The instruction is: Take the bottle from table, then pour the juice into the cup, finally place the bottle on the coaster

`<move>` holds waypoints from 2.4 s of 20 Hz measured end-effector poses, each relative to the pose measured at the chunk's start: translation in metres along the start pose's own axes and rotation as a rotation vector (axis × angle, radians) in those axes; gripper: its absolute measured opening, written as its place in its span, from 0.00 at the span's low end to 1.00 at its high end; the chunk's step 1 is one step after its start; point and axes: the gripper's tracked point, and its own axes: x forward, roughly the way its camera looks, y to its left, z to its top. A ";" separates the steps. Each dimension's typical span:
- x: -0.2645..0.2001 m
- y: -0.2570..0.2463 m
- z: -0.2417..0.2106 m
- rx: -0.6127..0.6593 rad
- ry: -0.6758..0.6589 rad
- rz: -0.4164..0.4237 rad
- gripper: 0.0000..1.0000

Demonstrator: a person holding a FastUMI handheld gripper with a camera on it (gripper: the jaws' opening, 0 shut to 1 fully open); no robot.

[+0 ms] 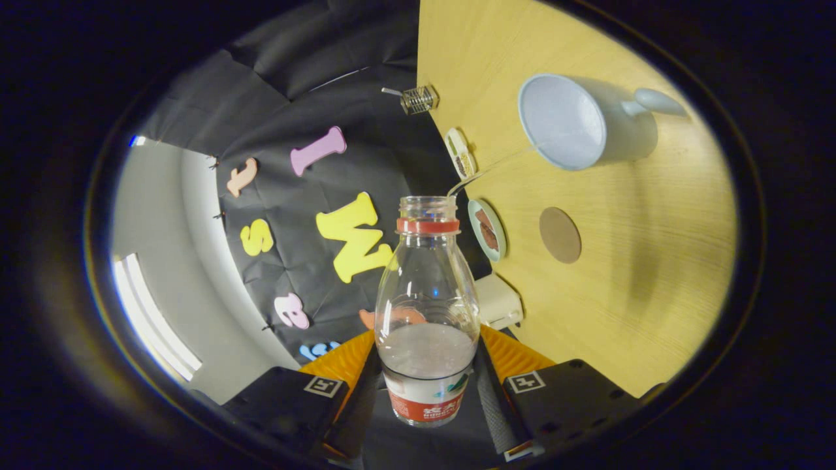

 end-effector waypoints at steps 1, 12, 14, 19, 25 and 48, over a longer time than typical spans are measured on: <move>-0.001 0.002 -0.001 -0.001 0.004 0.000 0.77; -0.004 0.039 -0.007 0.060 0.007 0.018 0.76; -0.003 0.044 -0.010 0.084 0.014 0.020 0.76; -0.004 0.054 -0.014 0.089 0.016 0.035 0.76; -0.006 0.060 -0.012 0.145 0.002 0.062 0.76; -0.017 0.090 0.002 0.324 -0.044 0.172 0.76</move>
